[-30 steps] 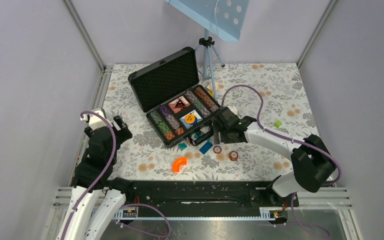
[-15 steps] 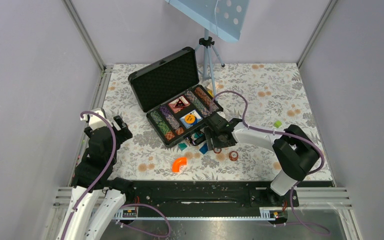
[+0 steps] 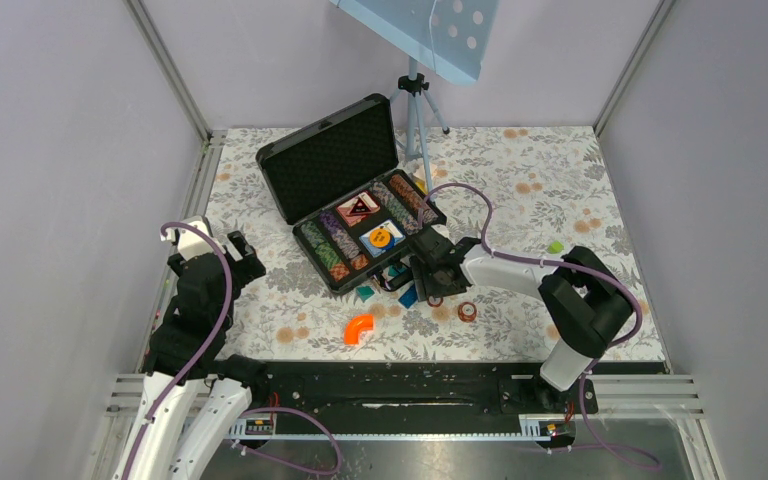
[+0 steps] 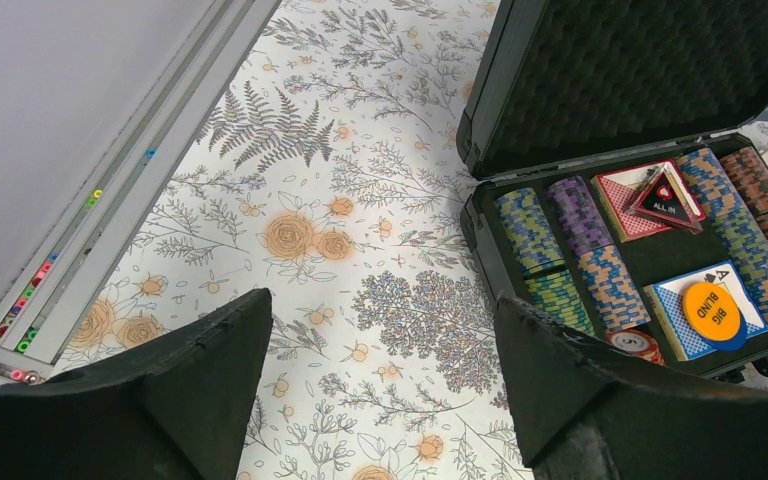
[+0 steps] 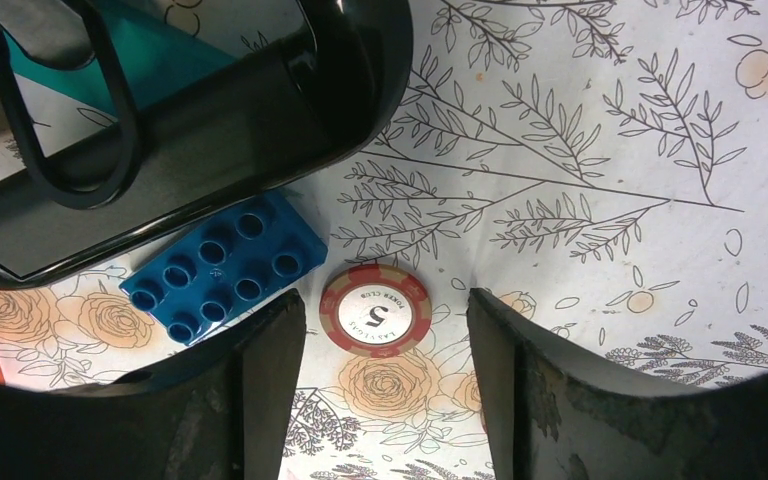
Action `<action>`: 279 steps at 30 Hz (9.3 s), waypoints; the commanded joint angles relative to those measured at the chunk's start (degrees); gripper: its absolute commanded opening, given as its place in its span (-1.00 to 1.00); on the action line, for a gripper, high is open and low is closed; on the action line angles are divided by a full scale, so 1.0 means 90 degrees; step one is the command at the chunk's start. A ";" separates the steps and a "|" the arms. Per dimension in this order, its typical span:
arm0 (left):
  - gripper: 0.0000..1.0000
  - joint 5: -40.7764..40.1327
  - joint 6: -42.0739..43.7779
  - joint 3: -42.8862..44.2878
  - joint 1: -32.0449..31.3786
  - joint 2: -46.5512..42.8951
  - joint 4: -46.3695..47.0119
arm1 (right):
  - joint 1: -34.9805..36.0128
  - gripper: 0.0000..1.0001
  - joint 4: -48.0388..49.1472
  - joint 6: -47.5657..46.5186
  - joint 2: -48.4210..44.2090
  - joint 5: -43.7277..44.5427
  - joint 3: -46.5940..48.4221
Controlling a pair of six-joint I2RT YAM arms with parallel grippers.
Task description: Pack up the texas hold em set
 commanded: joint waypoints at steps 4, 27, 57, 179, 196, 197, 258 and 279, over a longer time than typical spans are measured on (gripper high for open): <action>0.62 0.0027 0.0081 -0.0003 -0.0020 -0.0063 0.0243 | 0.0188 0.26 -0.0140 0.0008 0.0214 0.0218 0.0097; 0.62 0.0036 0.0081 -0.0003 -0.0013 -0.0065 0.0241 | 0.0484 0.10 -0.0293 0.0293 0.0137 0.0377 -0.0130; 0.63 0.0037 0.0081 -0.0001 -0.0019 -0.0052 0.0246 | 0.0444 -0.04 -0.0616 0.0534 -0.1117 0.1191 -0.0134; 0.63 0.0056 0.0087 -0.0003 -0.0018 -0.0058 0.0254 | -0.0154 0.08 -0.0950 0.1412 -0.1531 0.0839 -0.1697; 0.63 0.0220 0.0064 0.0050 -0.0020 -0.0030 0.0207 | -0.0151 -1.00 -0.0947 0.1108 -0.1850 0.0925 -0.1425; 0.63 0.0242 0.0062 0.0062 -0.0013 -0.0014 0.0197 | -0.0150 -1.00 -0.0987 0.1059 -0.1880 0.0939 -0.1354; 0.61 0.6795 -0.6489 -0.2471 -0.2204 0.3449 0.8922 | 0.1757 -1.00 -0.4073 -0.0974 -0.2251 -0.0534 0.3283; 0.59 0.6316 -0.6471 -0.2329 -0.3060 0.3583 0.8911 | 0.2246 -1.00 -0.3791 -0.1465 -0.1702 -0.0548 0.3840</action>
